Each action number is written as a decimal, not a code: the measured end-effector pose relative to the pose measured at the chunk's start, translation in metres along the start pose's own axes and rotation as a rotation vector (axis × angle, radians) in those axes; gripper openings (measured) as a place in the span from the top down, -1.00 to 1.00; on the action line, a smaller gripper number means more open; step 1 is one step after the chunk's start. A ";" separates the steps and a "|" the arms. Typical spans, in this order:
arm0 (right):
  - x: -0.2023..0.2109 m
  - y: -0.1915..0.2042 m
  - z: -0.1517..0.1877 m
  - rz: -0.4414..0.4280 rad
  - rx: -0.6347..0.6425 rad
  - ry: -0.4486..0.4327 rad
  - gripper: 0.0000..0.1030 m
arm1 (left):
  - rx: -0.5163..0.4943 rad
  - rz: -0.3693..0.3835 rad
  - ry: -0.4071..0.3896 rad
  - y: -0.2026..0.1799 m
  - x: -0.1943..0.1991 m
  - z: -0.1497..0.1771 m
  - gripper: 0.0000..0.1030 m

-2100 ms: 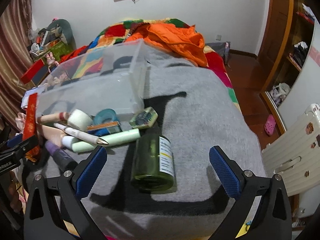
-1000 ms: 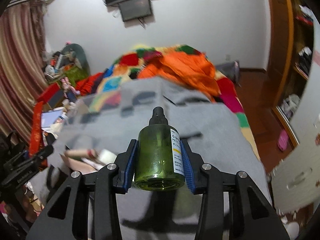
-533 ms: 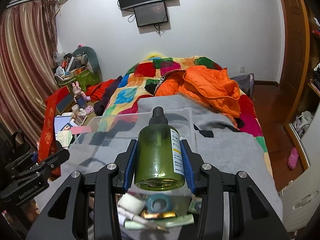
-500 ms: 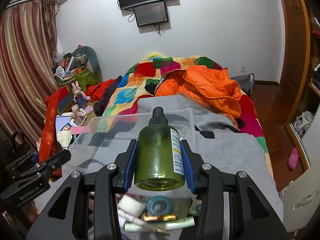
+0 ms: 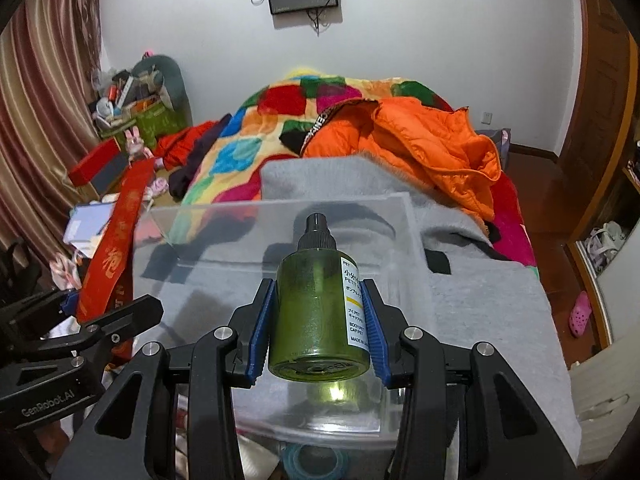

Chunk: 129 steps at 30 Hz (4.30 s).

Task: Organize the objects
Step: 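Lower the red packet into the clear box while the right drops the green bottle in, then grasp the purple-and-black tube with the left gripper while the right grasps the small green box, then place the purple tube in the box with the left gripper while the right drops the small box in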

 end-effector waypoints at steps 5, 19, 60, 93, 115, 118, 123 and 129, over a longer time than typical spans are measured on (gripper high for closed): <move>-0.009 0.005 0.005 0.037 0.053 0.026 0.26 | 0.000 -0.027 0.032 0.003 -0.015 0.003 -0.07; -0.020 0.013 0.017 0.000 0.055 0.094 0.25 | -0.044 -0.100 -0.007 0.001 -0.005 0.012 -0.33; 0.058 -0.075 0.103 0.102 -0.141 0.093 -0.58 | -0.054 0.037 0.096 -0.043 0.047 0.123 -0.86; 0.102 -0.061 0.094 0.080 -0.125 -0.015 0.40 | -0.089 0.047 0.003 -0.058 0.065 0.115 -0.76; 0.080 -0.002 0.030 -0.064 -0.022 -0.079 0.40 | 0.023 -0.105 -0.162 0.015 0.067 0.024 -0.76; 0.067 0.001 0.026 -0.061 -0.002 -0.058 0.40 | 0.021 -0.113 -0.134 0.019 0.051 0.019 -0.76; 0.044 0.002 0.024 -0.056 0.020 -0.008 0.40 | 0.005 -0.125 -0.105 0.020 0.032 0.017 -0.76; 0.024 0.008 0.023 -0.063 0.037 0.036 0.40 | -0.043 -0.156 -0.111 0.013 0.019 0.012 -0.76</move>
Point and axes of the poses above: each gripper's, at about its wrist camera, not at the fingertips, and x roughly against the way its jaws point, y to its left, z to its underside, the point moved 8 cm from there along -x, roughly the way its jaws point, and after that the axes turned 11 degrees about -z, right-handed, at the moved point
